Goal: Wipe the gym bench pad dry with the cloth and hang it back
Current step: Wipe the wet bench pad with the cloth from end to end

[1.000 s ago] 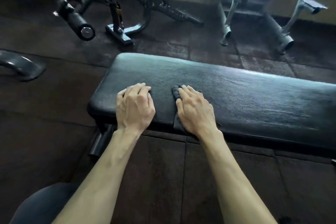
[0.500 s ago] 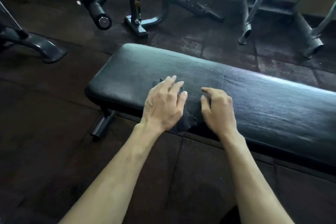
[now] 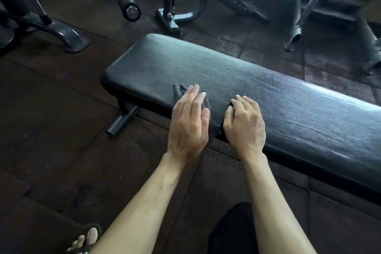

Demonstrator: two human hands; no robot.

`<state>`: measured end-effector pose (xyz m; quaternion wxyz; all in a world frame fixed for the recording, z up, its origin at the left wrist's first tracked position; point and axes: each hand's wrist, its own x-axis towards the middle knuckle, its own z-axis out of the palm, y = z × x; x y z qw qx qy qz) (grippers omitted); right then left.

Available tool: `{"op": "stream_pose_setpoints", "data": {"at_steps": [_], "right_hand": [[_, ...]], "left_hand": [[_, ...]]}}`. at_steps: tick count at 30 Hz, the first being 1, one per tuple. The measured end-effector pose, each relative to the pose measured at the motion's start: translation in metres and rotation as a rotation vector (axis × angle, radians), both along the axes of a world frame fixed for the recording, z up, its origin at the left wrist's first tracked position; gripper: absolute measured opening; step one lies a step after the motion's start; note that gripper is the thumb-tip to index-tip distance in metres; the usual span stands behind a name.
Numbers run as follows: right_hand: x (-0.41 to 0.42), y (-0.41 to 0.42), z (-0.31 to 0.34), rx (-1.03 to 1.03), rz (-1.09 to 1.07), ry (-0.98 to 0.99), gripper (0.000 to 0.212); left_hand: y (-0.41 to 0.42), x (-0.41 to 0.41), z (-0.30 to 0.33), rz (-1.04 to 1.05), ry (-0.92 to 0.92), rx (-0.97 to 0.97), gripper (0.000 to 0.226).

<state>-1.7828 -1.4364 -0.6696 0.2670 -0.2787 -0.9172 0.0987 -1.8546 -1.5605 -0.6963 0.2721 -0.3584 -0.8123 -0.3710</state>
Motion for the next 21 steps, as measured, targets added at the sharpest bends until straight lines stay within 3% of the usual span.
{"op": "stream_pose_setpoints", "data": {"at_steps": [4,6,13,21], "right_hand": [[0.002,0.002,-0.002,-0.004,0.013,-0.004,0.036],[0.001,0.002,-0.002,-0.019,0.003,-0.004,0.035],[-0.01,-0.004,0.001,-0.02,-0.01,0.01,0.032],[-0.028,-0.025,0.0,-0.012,0.177,0.031,0.032]], "left_hand": [[-0.01,-0.007,-0.019,0.147,0.155,-0.133,0.042],[-0.003,-0.007,-0.025,0.223,0.155,-0.103,0.04],[0.017,-0.002,-0.031,0.441,-0.054,0.206,0.045],[0.025,-0.018,-0.019,0.435,-0.399,0.641,0.06]]}}
